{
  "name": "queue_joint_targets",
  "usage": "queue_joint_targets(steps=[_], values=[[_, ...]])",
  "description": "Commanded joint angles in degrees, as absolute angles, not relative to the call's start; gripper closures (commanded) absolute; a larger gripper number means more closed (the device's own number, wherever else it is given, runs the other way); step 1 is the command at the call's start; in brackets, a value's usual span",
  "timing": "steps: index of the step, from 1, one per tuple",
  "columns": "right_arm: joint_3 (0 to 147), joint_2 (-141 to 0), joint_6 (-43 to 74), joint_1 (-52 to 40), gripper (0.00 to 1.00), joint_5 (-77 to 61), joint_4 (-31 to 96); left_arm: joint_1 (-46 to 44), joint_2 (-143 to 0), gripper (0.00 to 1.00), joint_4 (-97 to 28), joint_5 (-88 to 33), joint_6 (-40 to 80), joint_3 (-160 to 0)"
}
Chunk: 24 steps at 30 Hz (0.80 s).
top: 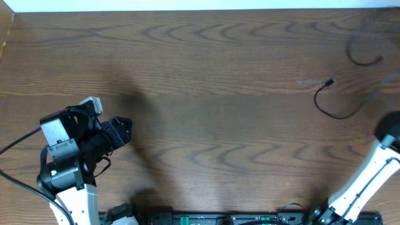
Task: Untangle cables
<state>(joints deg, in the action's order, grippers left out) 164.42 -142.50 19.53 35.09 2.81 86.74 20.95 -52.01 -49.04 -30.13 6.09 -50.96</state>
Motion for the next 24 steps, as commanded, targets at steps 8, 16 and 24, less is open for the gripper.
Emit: queue_joint_targets(steps=[8,16,24], values=[[165.45,-139.37,20.51,47.13,0.98,-4.32,85.45,21.15,-51.7,0.48,-48.97,-31.11,4.56,-50.7],[165.45,-132.62,17.78,46.5,0.98,-4.4,77.97,21.12,-51.7,0.48,-48.42,-31.11,4.56,-50.7],[165.45,-127.92,16.43,46.5,0.99,-2.42,74.04,20.84,-51.7,0.48,-47.9,-31.55,4.54,-50.68]])
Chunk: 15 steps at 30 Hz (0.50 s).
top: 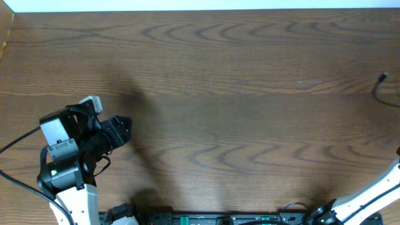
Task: Untangle cables
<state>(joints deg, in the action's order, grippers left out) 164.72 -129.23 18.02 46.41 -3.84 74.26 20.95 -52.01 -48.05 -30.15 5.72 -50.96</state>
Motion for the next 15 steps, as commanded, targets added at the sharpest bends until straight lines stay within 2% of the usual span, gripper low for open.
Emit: queue_joint_targets(steps=[1,5,15], values=[[165.42,-127.94,16.43,46.5,0.98,-1.67,74.13,20.51,-51.7,0.48,-47.88,-31.55,4.54,-50.68],[165.25,-129.14,16.45,46.39,0.99,1.32,73.76,18.15,-51.7,0.48,-47.18,-31.53,4.49,-50.68],[165.25,-137.91,12.38,44.03,0.99,-1.1,70.43,7.46,-51.7,0.48,-44.36,-31.48,4.08,-50.68]])
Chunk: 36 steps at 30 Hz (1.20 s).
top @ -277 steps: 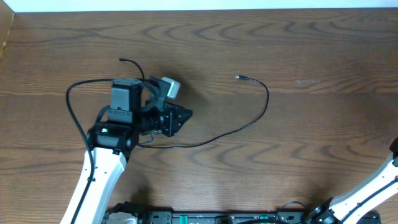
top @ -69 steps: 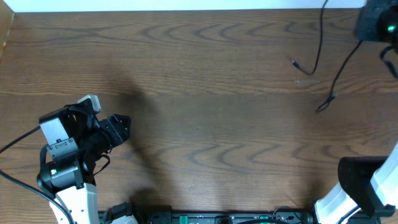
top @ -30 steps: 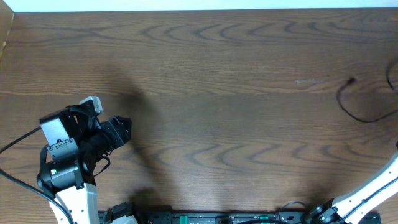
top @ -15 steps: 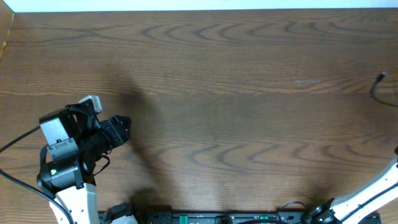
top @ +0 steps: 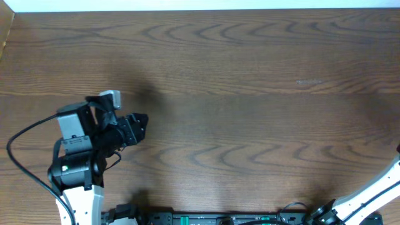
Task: Untangle cables
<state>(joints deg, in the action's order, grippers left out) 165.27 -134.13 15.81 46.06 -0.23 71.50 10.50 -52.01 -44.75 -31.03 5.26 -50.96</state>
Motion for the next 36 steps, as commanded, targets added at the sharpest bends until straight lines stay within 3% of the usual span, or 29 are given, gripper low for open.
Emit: queue_joint_targets(steps=[1,9,19,22,23,24,25,30,36], values=[[165.25,-138.85,11.53,43.4,0.99,-1.08,70.13,6.7,-51.7,0.48,-44.25,-31.48,4.1,-50.68],[165.25,-150.58,8.62,36.82,0.99,4.29,69.23,0.64,-51.7,0.48,-42.28,-30.39,4.12,-50.68],[165.21,-159.48,12.16,36.67,0.99,6.72,72.05,-0.73,-52.03,0.48,-42.3,-30.41,4.12,-50.68],[165.21,-160.16,11.57,36.64,0.78,5.98,72.23,-0.73,-52.12,0.48,-42.33,-30.41,4.12,-50.68],[165.21,-160.18,11.51,36.64,0.62,5.37,72.2,-0.73,-52.12,0.48,-42.33,-30.41,4.12,-50.68],[165.21,-160.18,11.49,36.64,0.25,4.62,72.16,-0.73,-52.12,0.48,-42.33,-30.44,4.12,-50.68],[165.23,-160.16,11.51,36.64,0.01,3.46,72.18,-0.73,-52.12,0.48,-42.41,-30.44,4.12,-50.68],[165.23,-160.09,12.32,36.4,0.01,0.14,76.55,-0.73,-52.12,0.48,-43.05,-30.44,4.1,-50.68],[165.23,-160.09,21.32,36.16,0.01,9.5,85.6,-0.73,-52.12,0.48,-43.27,-30.41,2.55,-50.68]])
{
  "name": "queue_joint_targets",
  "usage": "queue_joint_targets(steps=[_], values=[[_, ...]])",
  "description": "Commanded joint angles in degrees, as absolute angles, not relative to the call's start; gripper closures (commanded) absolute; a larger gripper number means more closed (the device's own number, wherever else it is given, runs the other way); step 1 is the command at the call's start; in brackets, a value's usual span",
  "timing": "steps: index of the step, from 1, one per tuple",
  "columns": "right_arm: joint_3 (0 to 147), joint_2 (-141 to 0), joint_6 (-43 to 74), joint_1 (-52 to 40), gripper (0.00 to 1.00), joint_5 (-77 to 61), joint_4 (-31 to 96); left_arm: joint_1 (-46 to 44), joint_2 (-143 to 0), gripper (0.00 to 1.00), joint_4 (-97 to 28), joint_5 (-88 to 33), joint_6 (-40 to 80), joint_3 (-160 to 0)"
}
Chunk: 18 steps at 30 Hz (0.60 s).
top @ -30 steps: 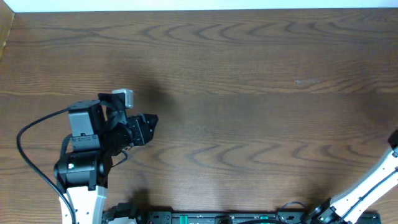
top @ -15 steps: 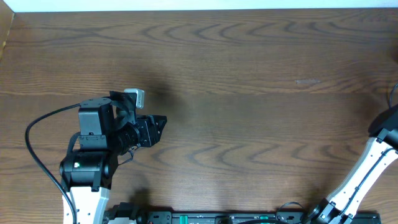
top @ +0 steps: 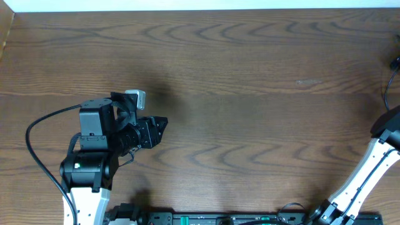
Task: Untangle cables
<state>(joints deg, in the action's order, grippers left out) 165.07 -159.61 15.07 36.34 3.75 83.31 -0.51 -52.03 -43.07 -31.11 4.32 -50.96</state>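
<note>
A thin black cable (top: 385, 87) shows only at the far right edge of the overhead view. Its plug end (top: 395, 62) is at the top and the strand runs down toward the right arm's dark wrist (top: 387, 127). The rest of the cable lies outside the frame. My right gripper is past the right edge and hidden. My left gripper (top: 160, 129) hovers over the left-centre of the table, pointing right, far from the cable and with nothing in it. Its fingers are too dark to separate.
The white upper link of the right arm (top: 362, 175) slants across the lower right corner. The left arm's black supply cable (top: 37, 156) loops at the left. A black rail (top: 237, 219) runs along the front edge of the wooden table (top: 237, 69).
The left arm has moved to the right, toward the table's middle. The right arm's wrist has come back in at the right edge, and a stretch of black cable with its plug shows there again.
First a black cable lay looped on the right side of the table beside the right arm. Then only its end showed at the right edge, then nothing. Now a strand is back at that edge. The left arm stood still at first, then moved right in two steps.
</note>
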Motion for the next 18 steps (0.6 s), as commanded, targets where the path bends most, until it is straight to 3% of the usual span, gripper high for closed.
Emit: queue_joint_targets(steps=[1,9,12,15,17,18], values=[[165.23,-160.09,21.54,36.18,0.01,10.02,86.28,-0.73,-52.12,0.48,-43.38,-30.44,2.37,-50.68],[165.21,-160.09,20.38,35.31,0.01,4.51,87.0,-0.73,-52.14,0.48,-43.62,-30.41,0.62,-50.68],[165.21,-160.09,20.1,34.2,0.09,2.66,85.82,-0.73,-52.36,0.48,-43.62,-30.41,0.19,-50.68],[165.21,-160.09,20.12,32.95,0.33,0.27,82.98,-0.73,-52.77,0.48,-43.62,-30.44,0.19,-50.68],[165.21,-160.09,20.12,31.86,0.58,-2.17,80.01,-0.73,-53.12,0.48,-43.62,-30.44,0.19,-50.68],[165.21,-160.09,20.12,31.16,0.78,-3.4,78.0,-0.73,-53.23,0.48,-43.62,-30.44,0.21,-50.68]])
